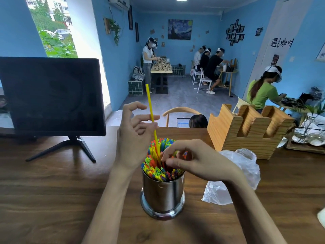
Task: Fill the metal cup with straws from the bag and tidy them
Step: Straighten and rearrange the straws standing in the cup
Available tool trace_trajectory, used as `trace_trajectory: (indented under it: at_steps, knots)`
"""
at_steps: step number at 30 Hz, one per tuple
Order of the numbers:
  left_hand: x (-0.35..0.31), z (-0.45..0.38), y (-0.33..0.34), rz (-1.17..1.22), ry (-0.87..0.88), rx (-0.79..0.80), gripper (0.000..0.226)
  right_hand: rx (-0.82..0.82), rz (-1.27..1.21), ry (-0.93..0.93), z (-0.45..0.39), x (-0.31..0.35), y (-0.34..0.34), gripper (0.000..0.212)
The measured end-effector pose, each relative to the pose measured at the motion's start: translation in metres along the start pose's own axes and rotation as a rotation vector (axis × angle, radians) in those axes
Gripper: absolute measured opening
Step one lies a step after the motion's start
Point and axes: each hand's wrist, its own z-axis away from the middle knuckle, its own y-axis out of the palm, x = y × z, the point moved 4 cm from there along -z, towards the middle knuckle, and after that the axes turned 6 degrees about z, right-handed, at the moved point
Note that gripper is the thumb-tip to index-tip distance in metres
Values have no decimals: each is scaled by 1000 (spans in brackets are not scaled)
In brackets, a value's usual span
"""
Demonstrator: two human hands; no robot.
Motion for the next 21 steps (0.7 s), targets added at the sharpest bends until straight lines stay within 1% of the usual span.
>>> trace_trajectory:
  at_steps: [2,5,7,9,11,13,14,17,19,21]
  knots:
    - [6,3,2,-100,13,64,71,-137,-73,25,0,-8,-10,6]
    - [19,11,6,-287,-25,171,100,-297,-124,199,-1,-37,-21,8]
    - [27,16,8,-417,-57,231,109,-286,-85,336,0,-59,-21,10]
    - [33,18,9,-498,-77,265,110,-235,-98,413,3,-74,-17,8]
    - [37,19,10,-531,-86,295,106,-206,-161,432,5,-81,-13,11]
    - [38,19,10,-543,-90,320,94,-185,-218,432,6,-83,-9,20]
    - [38,20,10,-548,-88,328,83,-177,-239,427,6,-82,-7,25]
    - [38,22,8,-593,-68,310,33,-182,-284,401,7,-82,-4,39]
    - [39,23,6,-598,-76,302,16,-191,-288,386,6,-84,-4,41]
    - [38,24,6,-609,-96,312,11,-200,-283,378,4,-83,-4,36]
